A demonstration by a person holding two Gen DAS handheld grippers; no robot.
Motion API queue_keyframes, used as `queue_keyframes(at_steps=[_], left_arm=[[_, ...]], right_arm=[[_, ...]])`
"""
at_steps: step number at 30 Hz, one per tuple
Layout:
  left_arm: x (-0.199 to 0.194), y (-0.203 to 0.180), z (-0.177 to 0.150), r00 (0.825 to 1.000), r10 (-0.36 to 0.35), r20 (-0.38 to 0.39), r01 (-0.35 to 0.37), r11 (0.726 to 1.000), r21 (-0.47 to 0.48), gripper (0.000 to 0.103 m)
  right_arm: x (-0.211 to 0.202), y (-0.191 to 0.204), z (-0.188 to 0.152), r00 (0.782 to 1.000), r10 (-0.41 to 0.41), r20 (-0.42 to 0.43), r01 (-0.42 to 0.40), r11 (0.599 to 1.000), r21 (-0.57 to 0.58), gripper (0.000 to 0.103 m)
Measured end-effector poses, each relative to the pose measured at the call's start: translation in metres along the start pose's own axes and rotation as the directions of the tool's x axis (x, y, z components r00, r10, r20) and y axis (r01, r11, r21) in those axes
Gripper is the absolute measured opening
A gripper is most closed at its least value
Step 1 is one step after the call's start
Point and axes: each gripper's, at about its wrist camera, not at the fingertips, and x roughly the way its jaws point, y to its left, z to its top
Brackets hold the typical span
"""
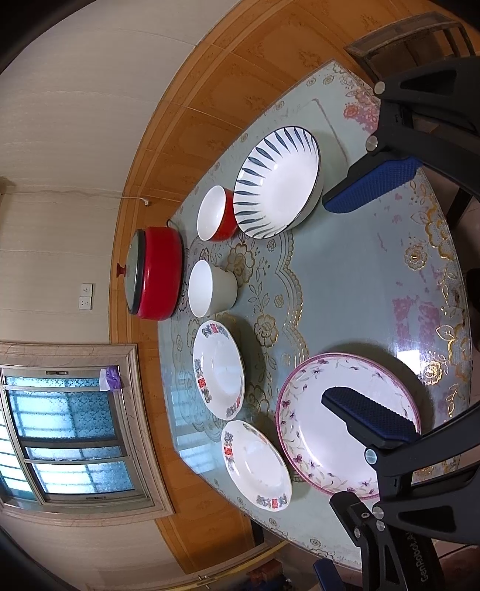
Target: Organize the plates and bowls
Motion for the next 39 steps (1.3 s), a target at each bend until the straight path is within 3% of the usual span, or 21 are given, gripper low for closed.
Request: queue_keyframes(at_steps=[8, 13, 18, 21, 24, 26, 29, 30, 32, 33, 37, 39], left_arm=[[0.017, 0.027, 0.0, 0.991, -0.12, -0.052, 0.115, 0.989, -0.091, 0.103], [0.028, 0.045, -0.002, 0.996, -0.054, -0.074, 0.046, 0.994, -0.097, 0.103], [0.045, 0.058, -0.007, 0.992, -0.01, -0.123, -0.002, 0.995, -0.1, 0.103], [0.059, 0.069, -0.012, 0.983, 0.0, -0.181, -0.022, 0.992, -0.121, 0.103], [0.064, 0.075, -0.016, 0.982, -0.011, -0.187, -0.013, 0.992, -0.129, 0.103], [0.063, 0.077, -0.017, 0.987, -0.014, -0.161, -0.006, 0.992, -0.123, 0.103], [0.067, 0.081, -0.016, 0.988, -0.021, -0.152, 0.004, 0.994, -0.113, 0.103], [0.07, 0.084, -0.017, 0.987, -0.04, -0.153, 0.021, 0.992, -0.122, 0.103], [0.075, 0.088, -0.016, 0.984, -0.078, -0.157, 0.056, 0.989, -0.138, 0.103], [0.078, 0.09, -0.016, 0.982, -0.109, -0.156, 0.086, 0.985, -0.149, 0.103], [0.087, 0.097, -0.018, 0.958, -0.242, -0.154, 0.202, 0.951, -0.232, 0.103], [0.089, 0.1, -0.018, 0.962, -0.232, -0.146, 0.188, 0.945, -0.267, 0.103]], right_arm=[[0.011, 0.005, 0.0, 0.996, 0.078, -0.044, -0.078, 0.997, -0.006, 0.097], [0.025, 0.007, 0.003, 0.983, 0.148, -0.106, -0.15, 0.989, -0.008, 0.097], [0.046, 0.018, 0.002, 0.952, 0.239, -0.189, -0.247, 0.969, -0.021, 0.103], [0.053, 0.026, 0.002, 0.953, 0.228, -0.201, -0.245, 0.967, -0.064, 0.103], [0.058, 0.033, 0.001, 0.956, 0.198, -0.215, -0.228, 0.966, -0.123, 0.101], [0.062, 0.033, 0.001, 0.96, 0.182, -0.212, -0.212, 0.969, -0.128, 0.088], [0.076, 0.029, 0.003, 0.939, 0.231, -0.255, -0.259, 0.962, -0.083, 0.078], [0.08, 0.029, 0.004, 0.934, 0.239, -0.264, -0.268, 0.96, -0.078, 0.076], [0.091, 0.028, 0.005, 0.927, 0.251, -0.279, -0.281, 0.957, -0.072, 0.058], [0.097, 0.029, 0.006, 0.923, 0.255, -0.288, -0.285, 0.956, -0.068, 0.054], [0.123, 0.029, 0.006, 0.904, 0.259, -0.341, -0.293, 0.955, -0.051, 0.047], [0.134, 0.03, 0.006, 0.887, 0.272, -0.372, -0.31, 0.95, -0.045, 0.046]])
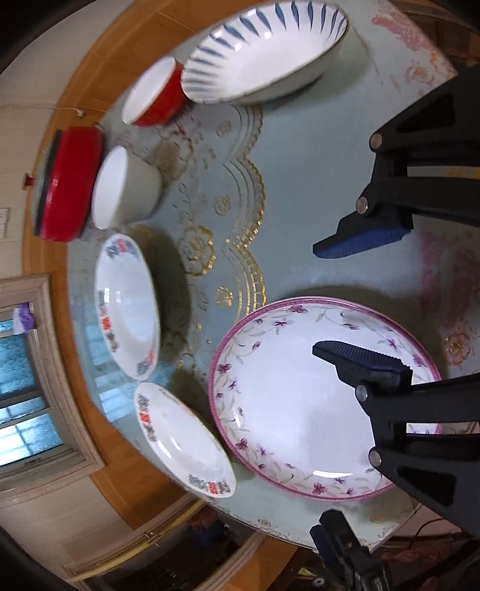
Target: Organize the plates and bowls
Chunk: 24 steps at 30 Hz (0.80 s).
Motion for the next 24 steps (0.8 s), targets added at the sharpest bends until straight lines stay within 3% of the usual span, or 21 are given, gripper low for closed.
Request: queue_keyframes(at_steps=[5, 7, 14, 19, 24], left_arm=[[0.006, 0.0, 0.005, 0.999, 0.036, 0.012, -0.036, 0.999, -0.001, 0.101], [0.011, -0.003, 0.006, 0.999, 0.044, 0.006, -0.044, 0.999, 0.013, 0.09], [0.024, -0.014, 0.006, 1.0, 0.025, -0.013, -0.024, 0.999, 0.021, 0.067], [0.037, -0.018, 0.004, 0.998, 0.048, -0.047, -0.047, 0.999, 0.022, 0.035], [0.042, -0.026, 0.001, 0.994, 0.101, -0.033, -0.1, 0.994, 0.049, 0.031]], right_arm=[[0.016, 0.0, 0.006, 0.999, 0.028, -0.031, -0.029, 0.999, -0.03, 0.036], [0.023, 0.0, 0.01, 0.998, 0.041, -0.049, -0.042, 0.999, -0.032, 0.032], [0.041, 0.002, 0.02, 0.992, 0.079, -0.101, -0.086, 0.994, -0.069, 0.016], [0.046, -0.002, 0.026, 0.986, 0.11, -0.127, -0.12, 0.99, -0.08, 0.015], [0.047, -0.001, 0.028, 0.983, 0.115, -0.141, -0.132, 0.984, -0.117, 0.014]])
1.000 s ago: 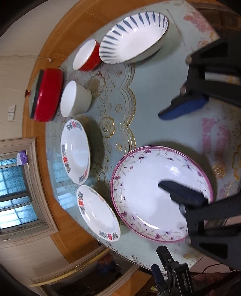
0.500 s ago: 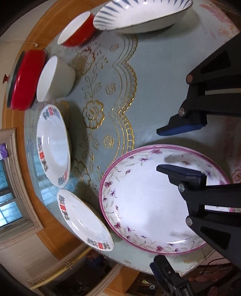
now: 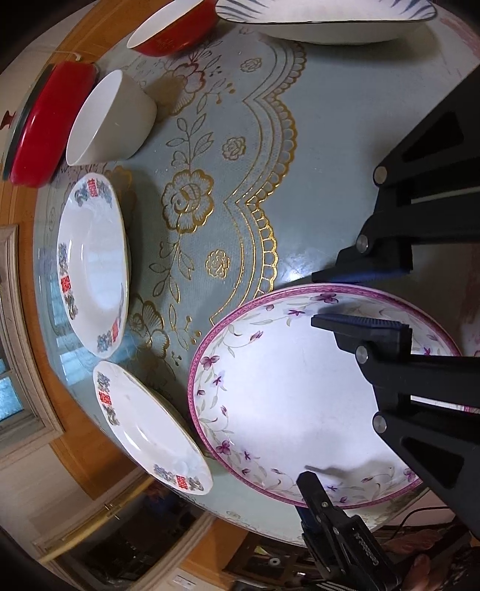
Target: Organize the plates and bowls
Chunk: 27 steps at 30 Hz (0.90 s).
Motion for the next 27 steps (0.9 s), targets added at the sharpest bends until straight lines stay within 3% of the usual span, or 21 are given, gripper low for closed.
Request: queue_keyframes(at_steps=[10, 27], left_arm=[[0.005, -0.019, 0.002, 0.999, 0.035, 0.001, -0.035, 0.999, 0.023, 0.028], [0.026, -0.064, 0.027, 0.998, 0.069, -0.001, -0.069, 0.995, 0.067, 0.027]], right_arm=[[-0.009, -0.008, 0.002, 0.999, -0.034, 0.005, 0.034, 0.998, -0.047, 0.01], [-0.017, -0.055, 0.003, 0.999, -0.048, 0.021, 0.048, 0.998, 0.034, 0.01]])
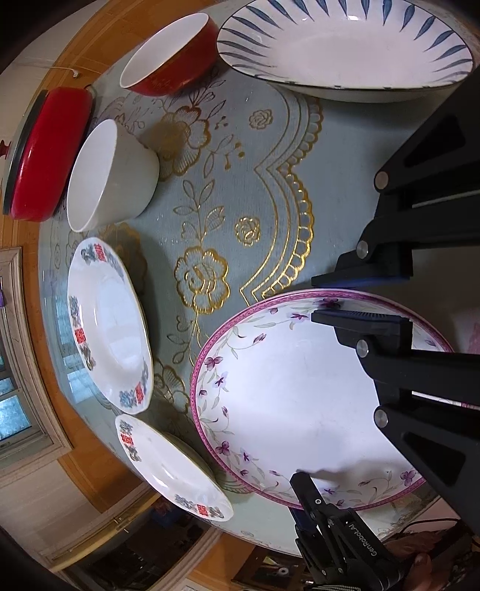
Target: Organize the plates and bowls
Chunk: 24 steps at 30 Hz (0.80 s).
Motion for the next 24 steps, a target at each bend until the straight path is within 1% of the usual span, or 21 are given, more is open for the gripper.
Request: queue_keyframes(at_steps=[2, 4, 6, 9, 11, 14, 17, 18, 19, 20, 21, 22, 23, 24], left_arm=[[0.001, -0.001, 0.002, 1.0, 0.005, 0.003, -0.005, 1.0, -0.011, 0.026], [0.002, -0.002, 0.004, 1.0, 0.006, 0.007, -0.005, 1.0, -0.022, 0.022], [0.003, -0.004, 0.006, 1.0, 0.008, 0.011, -0.008, 1.0, -0.018, 0.021], [0.005, -0.011, 0.009, 0.999, 0.033, 0.016, -0.033, 0.999, 0.002, 0.022], [0.006, -0.012, 0.01, 0.999, 0.039, 0.014, -0.039, 0.999, -0.003, 0.022], [0.005, -0.012, 0.009, 0.999, 0.038, 0.019, -0.038, 0.999, 0.002, 0.022], [0.005, -0.011, 0.008, 1.0, 0.023, 0.02, -0.024, 1.0, 0.018, 0.022], [0.006, -0.01, 0.009, 1.0, 0.011, 0.015, -0.011, 1.0, 0.022, 0.023], [0.006, -0.009, 0.009, 1.0, 0.001, 0.011, -0.001, 1.0, 0.024, 0.026], [0.006, -0.007, 0.01, 1.0, -0.02, 0.006, 0.02, 0.999, 0.027, 0.028], [0.005, -0.006, 0.01, 0.999, -0.035, 0.003, 0.035, 0.999, 0.03, 0.032], [0.003, -0.004, 0.011, 0.999, -0.043, 0.005, 0.042, 0.999, 0.034, 0.037], [0.0, -0.002, 0.011, 0.999, -0.045, 0.012, 0.045, 0.998, 0.044, 0.041], [-0.003, 0.001, 0.012, 0.999, -0.04, 0.023, 0.039, 0.998, 0.056, 0.05]], right_arm=[[0.0, -0.004, 0.001, 1.0, 0.015, -0.002, -0.015, 1.0, 0.009, 0.01], [0.0, -0.009, 0.002, 1.0, 0.028, -0.002, -0.028, 0.999, 0.021, 0.01], [0.001, -0.013, 0.004, 1.0, 0.031, 0.002, -0.031, 0.999, 0.024, 0.009], [0.001, -0.018, 0.009, 1.0, 0.026, 0.003, -0.026, 0.999, 0.022, 0.009], [0.002, -0.019, 0.011, 1.0, 0.024, -0.004, -0.024, 1.0, 0.018, 0.009], [0.001, -0.018, 0.011, 1.0, 0.013, -0.009, -0.013, 1.0, -0.006, 0.01], [0.0, -0.016, 0.01, 1.0, -0.002, -0.011, 0.002, 1.0, 0.006, 0.011], [0.001, -0.015, 0.01, 1.0, -0.008, -0.008, 0.008, 1.0, 0.014, 0.012], [0.001, -0.014, 0.01, 1.0, -0.01, -0.007, 0.01, 1.0, 0.024, 0.014], [0.001, -0.014, 0.01, 1.0, -0.011, -0.007, 0.011, 0.999, 0.038, 0.017], [0.003, -0.014, 0.011, 1.0, -0.002, -0.011, 0.002, 0.998, 0.058, 0.021], [0.004, -0.014, 0.011, 1.0, 0.011, -0.017, -0.01, 0.997, 0.077, 0.024], [0.004, -0.014, 0.011, 1.0, 0.012, -0.016, -0.01, 0.995, 0.095, 0.024], [0.004, -0.013, 0.01, 1.0, 0.007, -0.014, -0.005, 0.993, 0.114, 0.024]])
